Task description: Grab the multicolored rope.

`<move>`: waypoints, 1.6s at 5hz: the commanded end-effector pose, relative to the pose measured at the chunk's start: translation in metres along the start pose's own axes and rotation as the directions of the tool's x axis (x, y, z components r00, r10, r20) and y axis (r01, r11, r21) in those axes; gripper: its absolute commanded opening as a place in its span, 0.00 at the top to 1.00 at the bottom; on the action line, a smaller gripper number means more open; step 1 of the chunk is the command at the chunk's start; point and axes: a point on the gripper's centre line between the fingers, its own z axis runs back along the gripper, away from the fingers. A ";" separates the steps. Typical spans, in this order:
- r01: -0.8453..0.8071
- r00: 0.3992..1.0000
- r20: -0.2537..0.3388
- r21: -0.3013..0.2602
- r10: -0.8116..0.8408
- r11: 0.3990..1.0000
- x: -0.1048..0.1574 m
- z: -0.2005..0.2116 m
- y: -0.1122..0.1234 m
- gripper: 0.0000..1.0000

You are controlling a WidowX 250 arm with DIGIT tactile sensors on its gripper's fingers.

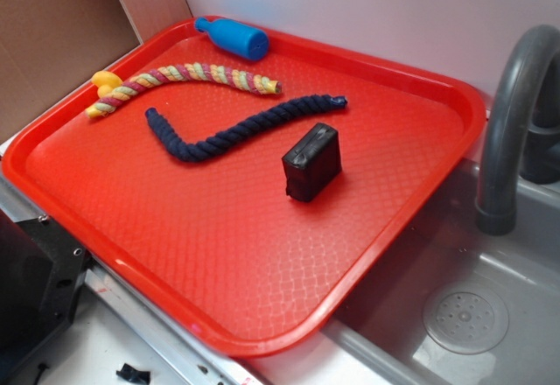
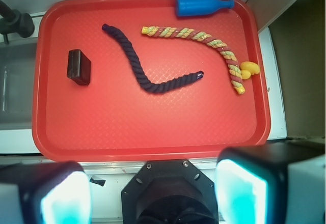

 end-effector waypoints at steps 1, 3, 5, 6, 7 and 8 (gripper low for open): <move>0.000 1.000 0.000 0.000 0.000 1.000 0.000 0.000 0.000 0.00; -0.028 0.996 0.081 -0.012 0.029 1.000 0.038 -0.042 0.048 0.00; 0.117 0.989 0.088 0.000 -0.117 0.993 0.093 -0.092 0.092 0.00; 0.225 0.972 0.061 0.037 -0.227 0.974 0.118 -0.115 0.108 0.00; 0.259 0.964 0.050 0.038 -0.261 0.965 0.136 -0.138 0.117 0.00; 0.348 0.935 0.050 0.065 -0.351 0.935 0.143 -0.161 0.119 0.00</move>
